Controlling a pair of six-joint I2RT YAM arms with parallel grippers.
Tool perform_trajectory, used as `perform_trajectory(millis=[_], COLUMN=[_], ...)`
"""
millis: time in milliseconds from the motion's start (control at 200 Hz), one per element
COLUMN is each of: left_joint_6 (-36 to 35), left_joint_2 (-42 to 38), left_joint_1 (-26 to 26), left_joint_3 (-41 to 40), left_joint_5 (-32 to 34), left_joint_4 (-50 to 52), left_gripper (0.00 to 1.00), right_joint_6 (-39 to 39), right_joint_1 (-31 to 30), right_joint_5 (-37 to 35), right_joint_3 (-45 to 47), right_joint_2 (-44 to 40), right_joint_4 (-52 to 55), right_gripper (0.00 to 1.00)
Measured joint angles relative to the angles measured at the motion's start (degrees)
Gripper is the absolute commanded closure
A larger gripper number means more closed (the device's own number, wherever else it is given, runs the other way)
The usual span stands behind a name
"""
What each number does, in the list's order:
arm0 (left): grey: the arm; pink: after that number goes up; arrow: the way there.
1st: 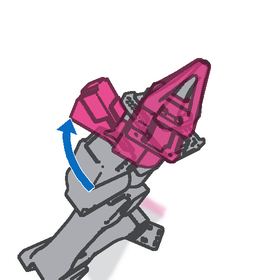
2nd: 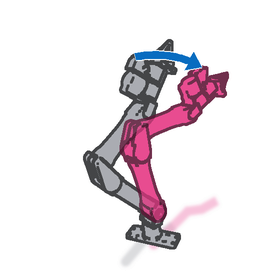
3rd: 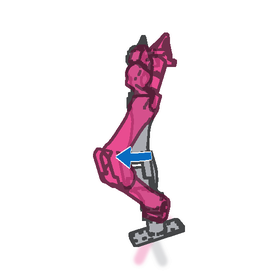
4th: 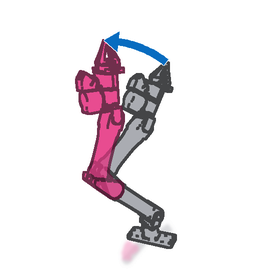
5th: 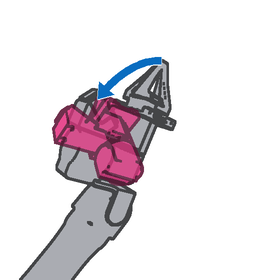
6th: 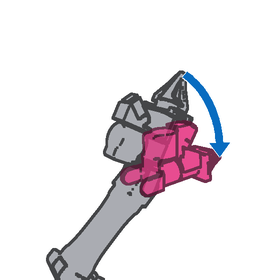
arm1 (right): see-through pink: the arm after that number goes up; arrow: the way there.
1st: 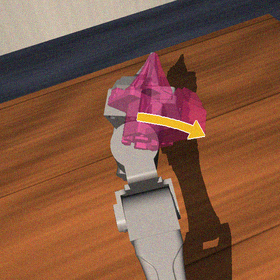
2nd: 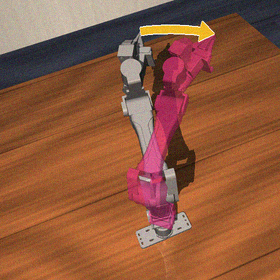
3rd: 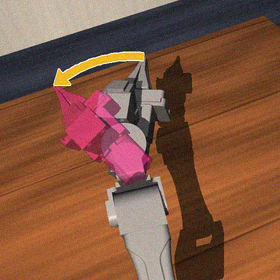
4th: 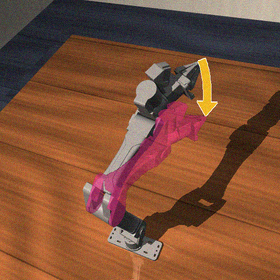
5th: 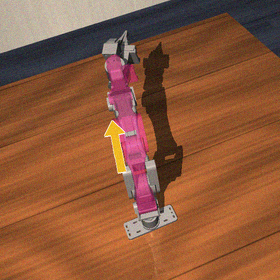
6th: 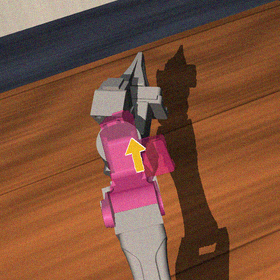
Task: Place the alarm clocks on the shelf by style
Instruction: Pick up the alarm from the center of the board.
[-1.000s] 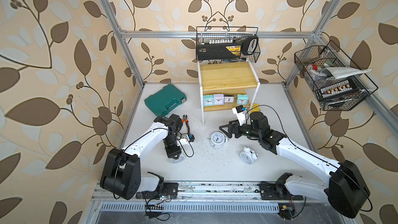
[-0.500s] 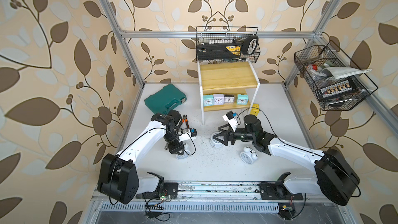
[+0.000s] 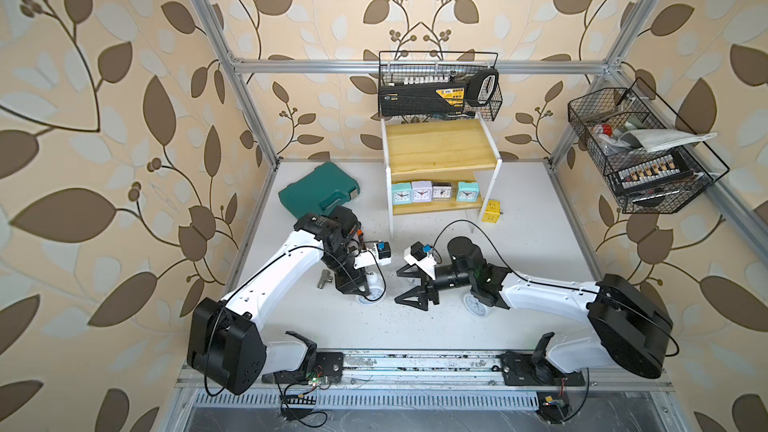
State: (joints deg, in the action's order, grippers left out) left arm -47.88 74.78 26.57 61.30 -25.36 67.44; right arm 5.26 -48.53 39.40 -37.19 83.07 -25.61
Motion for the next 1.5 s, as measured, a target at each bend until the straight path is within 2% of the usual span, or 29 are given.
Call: perform_trajectory(millis=[220, 540, 860, 1050, 1500], left_joint_6=[0.48, 3.15, 4.07, 2.45, 1.38], left_joint_2=[0.0, -0.42, -2.25, -2.32, -2.75], left_joint_1=[1.31, 0.0, 0.11, 1.31, 1.64], left_joint_3=[0.0, 0.0, 0.0, 0.0, 0.33], left_joint_5=[-0.79, 0.17, -0.35, -2.43, -4.07], left_joint_4=[0.0, 2.03, 1.49, 0.74, -0.22], left_gripper=[0.66, 0.66, 0.67, 0.67, 0.68], right_joint_6=[-1.27, -1.29, -1.36, 1.9, 4.76], right_joint_1=[-1.05, -1.11, -1.33, -0.52, -0.2], right_joint_5=[0.13, 0.26, -0.46, -0.37, 0.55], right_joint_3=[-3.5, -5.33, -4.72, -1.9, -0.94], right_joint_2=[3.93, 8.57, 9.27, 10.08, 11.23], right_joint_4=[-0.63, -4.68, -10.23, -15.78, -18.21], right_gripper=[0.16, 0.18, 0.18, 0.18, 0.21])
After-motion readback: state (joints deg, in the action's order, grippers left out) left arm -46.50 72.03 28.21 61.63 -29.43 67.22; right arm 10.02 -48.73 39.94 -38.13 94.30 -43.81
